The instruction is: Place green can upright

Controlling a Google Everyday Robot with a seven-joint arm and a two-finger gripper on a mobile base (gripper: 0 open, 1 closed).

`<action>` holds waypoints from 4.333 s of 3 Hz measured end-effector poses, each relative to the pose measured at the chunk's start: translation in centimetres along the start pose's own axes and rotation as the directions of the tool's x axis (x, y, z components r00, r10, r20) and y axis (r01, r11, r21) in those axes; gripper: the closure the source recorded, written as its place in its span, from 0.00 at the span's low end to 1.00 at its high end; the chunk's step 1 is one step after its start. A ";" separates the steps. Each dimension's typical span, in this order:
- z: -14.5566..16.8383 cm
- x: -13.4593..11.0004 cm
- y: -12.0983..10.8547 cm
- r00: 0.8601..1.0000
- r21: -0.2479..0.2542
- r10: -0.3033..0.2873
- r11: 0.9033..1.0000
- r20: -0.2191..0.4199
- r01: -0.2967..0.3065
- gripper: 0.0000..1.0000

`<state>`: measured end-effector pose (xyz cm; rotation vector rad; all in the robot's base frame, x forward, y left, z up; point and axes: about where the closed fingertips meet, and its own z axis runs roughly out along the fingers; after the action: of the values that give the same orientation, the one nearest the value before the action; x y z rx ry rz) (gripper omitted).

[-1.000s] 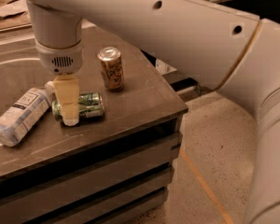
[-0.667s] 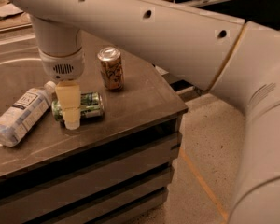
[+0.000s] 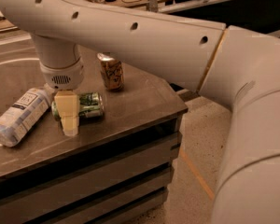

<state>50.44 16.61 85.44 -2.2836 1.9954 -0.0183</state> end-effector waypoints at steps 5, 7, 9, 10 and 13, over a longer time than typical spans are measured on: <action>0.6 -1.4 0.9 0.999 -0.004 -0.002 1.000 0.034 0.002 0.71; -1.9 0.2 -0.5 0.997 0.017 0.009 1.000 0.082 -0.011 0.86; -8.7 4.4 -3.8 0.986 0.096 0.021 0.995 0.165 -0.037 1.00; -8.7 4.4 -3.8 0.986 0.096 0.021 0.995 0.166 -0.037 1.00; -11.0 2.1 -2.8 0.806 0.188 -0.080 0.981 0.587 -0.040 1.00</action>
Offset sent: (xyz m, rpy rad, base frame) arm -0.0067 0.0078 -0.0115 0.0012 0.0020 -0.0366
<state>52.56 14.11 96.53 -1.8703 1.5590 0.4317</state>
